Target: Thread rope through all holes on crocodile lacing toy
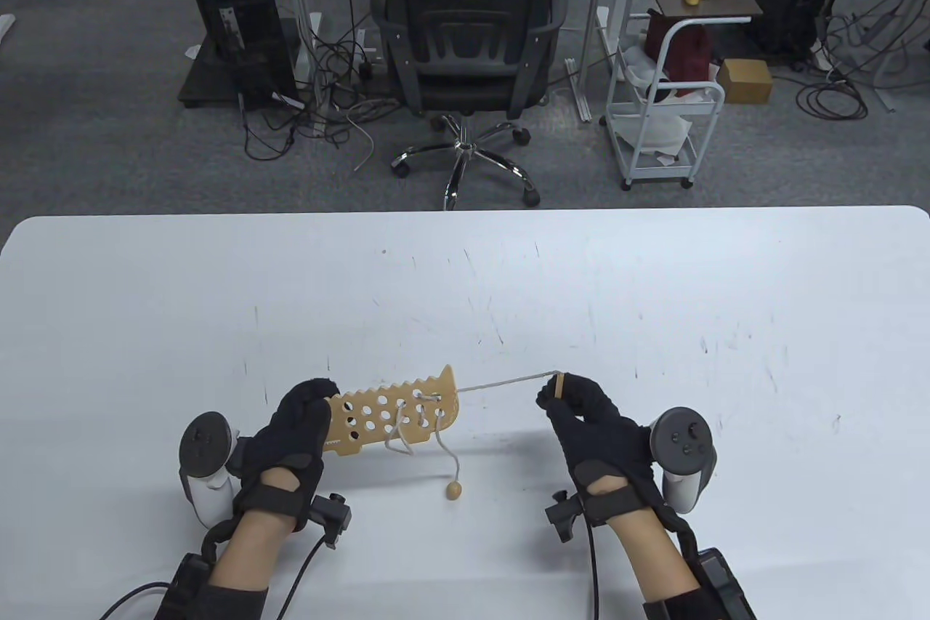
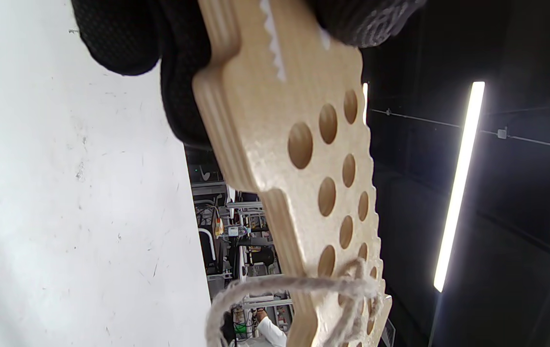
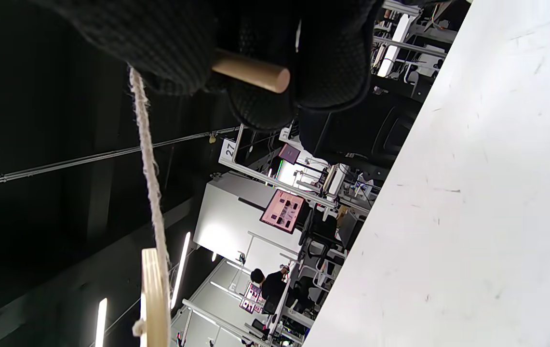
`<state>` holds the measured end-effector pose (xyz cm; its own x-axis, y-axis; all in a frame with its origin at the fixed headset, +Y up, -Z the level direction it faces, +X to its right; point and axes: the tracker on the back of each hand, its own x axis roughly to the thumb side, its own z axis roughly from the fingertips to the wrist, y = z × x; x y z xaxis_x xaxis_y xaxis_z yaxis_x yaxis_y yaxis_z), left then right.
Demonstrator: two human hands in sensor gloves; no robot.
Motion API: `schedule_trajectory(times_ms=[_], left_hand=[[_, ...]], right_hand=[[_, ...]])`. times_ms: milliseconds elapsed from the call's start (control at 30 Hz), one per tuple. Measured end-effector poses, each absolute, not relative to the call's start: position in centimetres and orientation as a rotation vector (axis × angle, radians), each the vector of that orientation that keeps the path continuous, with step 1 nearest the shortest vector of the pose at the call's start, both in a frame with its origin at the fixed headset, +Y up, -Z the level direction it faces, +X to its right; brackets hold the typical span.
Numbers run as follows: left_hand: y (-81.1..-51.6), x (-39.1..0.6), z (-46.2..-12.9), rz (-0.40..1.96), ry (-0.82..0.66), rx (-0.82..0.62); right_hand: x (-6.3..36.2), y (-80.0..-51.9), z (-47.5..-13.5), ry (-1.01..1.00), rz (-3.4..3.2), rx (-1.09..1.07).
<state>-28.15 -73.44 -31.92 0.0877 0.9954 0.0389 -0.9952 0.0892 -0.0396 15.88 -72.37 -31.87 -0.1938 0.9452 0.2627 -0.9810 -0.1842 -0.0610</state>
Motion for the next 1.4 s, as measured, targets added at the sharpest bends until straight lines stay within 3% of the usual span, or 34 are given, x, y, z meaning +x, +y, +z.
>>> schedule_trajectory(times_ms=[1400], left_hand=[[-74.6,-33.1,-32.6,1.551,0.165,0.117]], right_hand=[[22.6,-72.3,-32.2,-0.434,1.505,-0.07]])
